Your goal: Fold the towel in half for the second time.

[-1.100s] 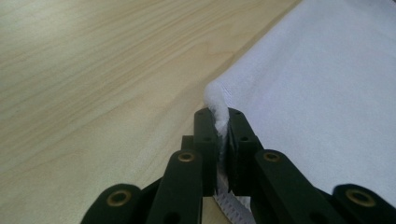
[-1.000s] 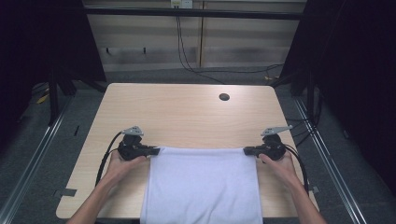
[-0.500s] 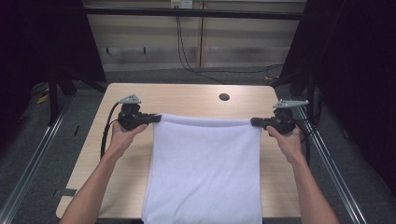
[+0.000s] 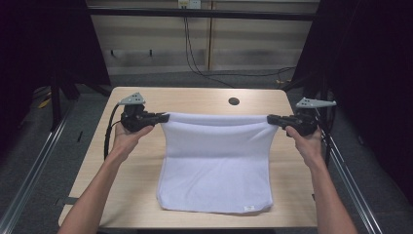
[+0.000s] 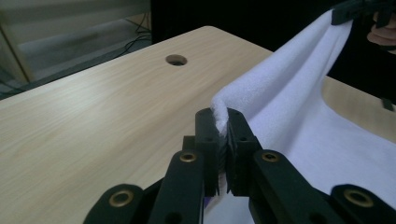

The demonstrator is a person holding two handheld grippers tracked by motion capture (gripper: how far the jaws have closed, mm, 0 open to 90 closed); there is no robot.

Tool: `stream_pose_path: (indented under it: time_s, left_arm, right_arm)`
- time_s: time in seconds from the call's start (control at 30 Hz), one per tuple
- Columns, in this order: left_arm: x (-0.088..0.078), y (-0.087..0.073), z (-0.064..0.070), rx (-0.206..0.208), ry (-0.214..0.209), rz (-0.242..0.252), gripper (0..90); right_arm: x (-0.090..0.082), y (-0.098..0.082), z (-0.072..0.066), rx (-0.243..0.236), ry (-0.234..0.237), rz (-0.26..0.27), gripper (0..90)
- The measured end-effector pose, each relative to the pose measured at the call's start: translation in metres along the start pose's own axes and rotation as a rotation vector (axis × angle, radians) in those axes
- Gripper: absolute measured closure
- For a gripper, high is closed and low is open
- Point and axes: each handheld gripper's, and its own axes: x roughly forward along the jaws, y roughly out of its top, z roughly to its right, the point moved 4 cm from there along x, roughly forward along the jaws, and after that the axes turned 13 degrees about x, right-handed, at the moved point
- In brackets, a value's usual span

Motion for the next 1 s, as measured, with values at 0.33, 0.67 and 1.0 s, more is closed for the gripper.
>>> stream_pose_path:
  time_s: [0.33, 0.67, 1.0]
  left_arm:
    - [-0.043, -0.034, 0.067, 0.041, -0.056, 0.003, 86.0]
    - [-0.046, -0.1, 0.123, 0.025, -0.188, -0.151, 85.2]
    - [-0.04, -0.124, 0.148, 0.027, -0.295, -0.284, 80.1]
  right_arm:
    - [-0.049, -0.053, -0.06, -0.122, 0.062, -0.03, 86.8]
    - [-0.057, -0.145, -0.095, -0.12, 0.067, -0.243, 86.1]
    - [-0.051, -0.196, -0.098, -0.098, 0.064, -0.433, 73.1]
